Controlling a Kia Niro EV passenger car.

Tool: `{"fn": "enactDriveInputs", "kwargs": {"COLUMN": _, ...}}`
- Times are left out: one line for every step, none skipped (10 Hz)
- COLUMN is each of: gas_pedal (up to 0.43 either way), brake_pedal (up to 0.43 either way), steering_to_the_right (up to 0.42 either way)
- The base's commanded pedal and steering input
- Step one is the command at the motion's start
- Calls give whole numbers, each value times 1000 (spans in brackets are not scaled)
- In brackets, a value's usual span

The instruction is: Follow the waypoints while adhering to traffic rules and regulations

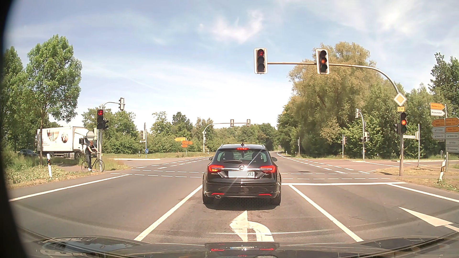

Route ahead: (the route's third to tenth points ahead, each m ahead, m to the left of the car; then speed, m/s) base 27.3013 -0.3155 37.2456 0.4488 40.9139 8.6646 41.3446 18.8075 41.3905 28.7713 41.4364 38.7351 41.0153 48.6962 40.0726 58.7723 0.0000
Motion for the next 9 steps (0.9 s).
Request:
{"fn": "enactDriveInputs", "kwargs": {"gas_pedal": 0, "brake_pedal": 0, "steering_to_the_right": 4}}
{"fn": "enactDriveInputs", "kwargs": {"gas_pedal": 0, "brake_pedal": 0, "steering_to_the_right": 4}}
{"fn": "enactDriveInputs", "kwargs": {"gas_pedal": 0, "brake_pedal": 0, "steering_to_the_right": 4}}
{"fn": "enactDriveInputs", "kwargs": {"gas_pedal": 0, "brake_pedal": 0, "steering_to_the_right": 4}}
{"fn": "enactDriveInputs", "kwargs": {"gas_pedal": 0, "brake_pedal": 0, "steering_to_the_right": 4}}
{"fn": "enactDriveInputs", "kwargs": {"gas_pedal": 0, "brake_pedal": 0, "steering_to_the_right": 4}}
{"fn": "enactDriveInputs", "kwargs": {"gas_pedal": 0, "brake_pedal": 0, "steering_to_the_right": 4}}
{"fn": "enactDriveInputs", "kwargs": {"gas_pedal": 0, "brake_pedal": 0, "steering_to_the_right": 4}}
{"fn": "enactDriveInputs", "kwargs": {"gas_pedal": 0, "brake_pedal": 0, "steering_to_the_right": 4}}
